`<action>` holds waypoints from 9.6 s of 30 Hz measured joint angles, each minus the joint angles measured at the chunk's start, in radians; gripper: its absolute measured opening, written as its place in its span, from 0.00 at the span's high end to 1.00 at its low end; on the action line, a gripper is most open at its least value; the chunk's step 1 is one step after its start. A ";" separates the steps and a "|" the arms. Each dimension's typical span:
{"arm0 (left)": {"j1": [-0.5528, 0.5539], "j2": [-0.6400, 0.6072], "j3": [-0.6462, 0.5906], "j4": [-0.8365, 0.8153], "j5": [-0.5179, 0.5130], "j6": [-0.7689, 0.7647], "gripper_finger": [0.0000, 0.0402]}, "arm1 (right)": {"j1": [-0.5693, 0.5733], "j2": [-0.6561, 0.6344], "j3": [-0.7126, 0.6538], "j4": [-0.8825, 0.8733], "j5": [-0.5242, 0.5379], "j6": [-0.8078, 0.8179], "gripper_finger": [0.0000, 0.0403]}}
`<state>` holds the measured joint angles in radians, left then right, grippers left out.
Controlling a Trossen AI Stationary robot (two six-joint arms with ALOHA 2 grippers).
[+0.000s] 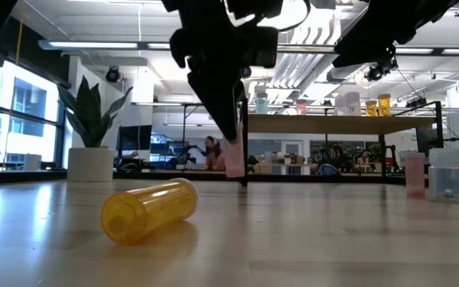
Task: Pick and place medicine bottles onto shelf by color
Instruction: Put the bottom pink pill bottle on the shelf aligned with the other pink pill bottle, then put the transparent pill bottle on the shelf aligned with the other transparent pill bottle
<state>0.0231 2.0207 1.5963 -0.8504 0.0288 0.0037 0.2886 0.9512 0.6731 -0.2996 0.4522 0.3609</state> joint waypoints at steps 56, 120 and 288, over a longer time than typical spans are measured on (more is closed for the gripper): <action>-0.010 0.057 0.110 -0.140 0.112 -0.026 0.50 | 0.000 0.000 0.000 -0.010 0.001 0.001 0.51; -0.053 -0.765 -0.822 0.634 -0.253 -0.213 0.57 | -0.070 0.752 0.243 0.564 -0.346 -0.456 0.51; -0.018 -0.751 -0.831 0.608 -0.256 -0.281 0.57 | -0.668 0.120 0.242 -0.084 -0.150 -0.166 0.64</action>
<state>0.0051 1.2697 0.7654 -0.2428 -0.2276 -0.2771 -0.3790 1.0707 0.9150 -0.3839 0.3023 0.1952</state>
